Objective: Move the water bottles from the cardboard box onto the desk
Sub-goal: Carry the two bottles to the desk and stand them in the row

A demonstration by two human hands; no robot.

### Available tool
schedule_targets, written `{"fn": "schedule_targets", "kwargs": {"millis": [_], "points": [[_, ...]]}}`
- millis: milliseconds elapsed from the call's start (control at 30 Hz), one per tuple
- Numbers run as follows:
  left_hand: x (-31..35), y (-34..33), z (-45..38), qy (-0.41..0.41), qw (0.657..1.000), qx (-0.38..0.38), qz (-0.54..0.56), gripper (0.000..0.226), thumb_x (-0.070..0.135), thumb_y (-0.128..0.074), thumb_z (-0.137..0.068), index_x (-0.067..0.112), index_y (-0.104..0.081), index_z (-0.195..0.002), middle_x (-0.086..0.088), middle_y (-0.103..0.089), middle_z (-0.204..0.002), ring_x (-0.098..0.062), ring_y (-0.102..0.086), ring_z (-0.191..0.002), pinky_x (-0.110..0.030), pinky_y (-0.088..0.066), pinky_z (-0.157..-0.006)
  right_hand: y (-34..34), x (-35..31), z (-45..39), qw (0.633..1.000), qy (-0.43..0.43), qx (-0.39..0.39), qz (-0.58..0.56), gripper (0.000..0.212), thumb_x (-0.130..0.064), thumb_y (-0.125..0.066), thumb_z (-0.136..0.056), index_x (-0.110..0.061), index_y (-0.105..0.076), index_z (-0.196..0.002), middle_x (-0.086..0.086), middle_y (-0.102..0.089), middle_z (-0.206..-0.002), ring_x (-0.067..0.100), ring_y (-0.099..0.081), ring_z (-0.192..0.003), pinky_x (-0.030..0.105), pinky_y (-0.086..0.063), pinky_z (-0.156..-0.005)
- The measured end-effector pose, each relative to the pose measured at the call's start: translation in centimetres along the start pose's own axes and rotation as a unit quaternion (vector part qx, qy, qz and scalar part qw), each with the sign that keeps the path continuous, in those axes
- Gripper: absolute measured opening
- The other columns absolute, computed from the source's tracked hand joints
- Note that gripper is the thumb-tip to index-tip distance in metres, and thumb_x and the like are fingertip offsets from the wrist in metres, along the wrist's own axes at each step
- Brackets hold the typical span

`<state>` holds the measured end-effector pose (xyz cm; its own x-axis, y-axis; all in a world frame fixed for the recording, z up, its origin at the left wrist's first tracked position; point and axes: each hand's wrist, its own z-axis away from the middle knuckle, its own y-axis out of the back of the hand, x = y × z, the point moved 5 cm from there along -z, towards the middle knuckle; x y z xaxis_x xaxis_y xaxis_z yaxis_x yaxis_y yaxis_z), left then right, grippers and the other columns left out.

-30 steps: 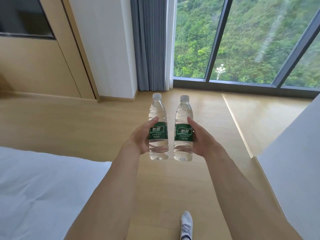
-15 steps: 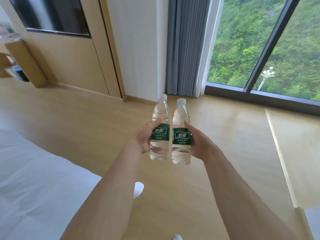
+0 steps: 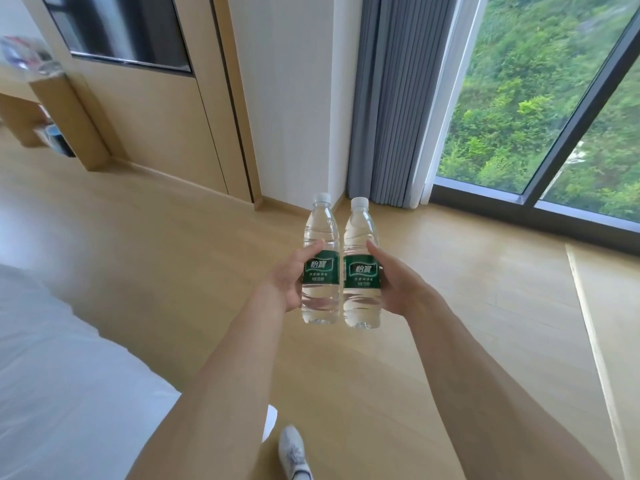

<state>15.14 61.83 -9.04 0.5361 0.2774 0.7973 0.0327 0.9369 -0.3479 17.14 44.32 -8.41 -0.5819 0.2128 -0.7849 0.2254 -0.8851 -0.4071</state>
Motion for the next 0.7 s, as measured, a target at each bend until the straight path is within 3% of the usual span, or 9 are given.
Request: {"fn": "schedule_targets", "kwargs": {"millis": [300, 500, 700], "points": [[6.7, 4.5, -11.1, 0.017, 1.0, -0.021, 0.003, 0.04, 0.055, -0.077, -0.077, 0.019, -0.081, -0.092, -0.015, -0.076, -0.106, -0.037, -0.074, -0.095, -0.06, -0.056, -0.078, -1.0, -6.1, -12.1, 1.0, 0.007, -0.02, -0.001, 0.053, -0.049, -0.052, -0.1, -0.008, -0.058, -0.134, 0.019, -0.07, -0.119, 0.033, -0.069, -0.103, 0.052, -0.053, -0.093], [13.7, 9.4, -16.6, 0.023, 1.0, -0.002, -0.013, 0.061, 0.064, -0.074, -0.076, 0.016, -0.072, -0.113, -0.016, -0.073, -0.118, -0.038, -0.069, -0.111, -0.067, -0.047, -0.096, -3.9, -10.4, -21.9, 1.0, 0.001, -0.004, 0.024, 0.063, -0.049, -0.064, -0.091, -0.006, -0.055, -0.137, 0.024, -0.06, -0.136, 0.04, -0.062, -0.122, 0.057, -0.047, -0.105], [19.2, 16.0, -19.5, 0.021, 0.999, 0.048, 0.0, 0.049, 0.069, -0.065, -0.082, 0.023, -0.08, -0.082, -0.016, -0.074, -0.115, -0.04, -0.066, -0.114, -0.067, -0.041, -0.104, -8.5, -13.0, -30.8, 0.999, -0.011, -0.012, 0.027, 0.064, -0.046, -0.068, -0.088, -0.005, -0.056, -0.136, 0.023, -0.063, -0.133, 0.039, -0.061, -0.124, 0.057, -0.045, -0.107]]}}
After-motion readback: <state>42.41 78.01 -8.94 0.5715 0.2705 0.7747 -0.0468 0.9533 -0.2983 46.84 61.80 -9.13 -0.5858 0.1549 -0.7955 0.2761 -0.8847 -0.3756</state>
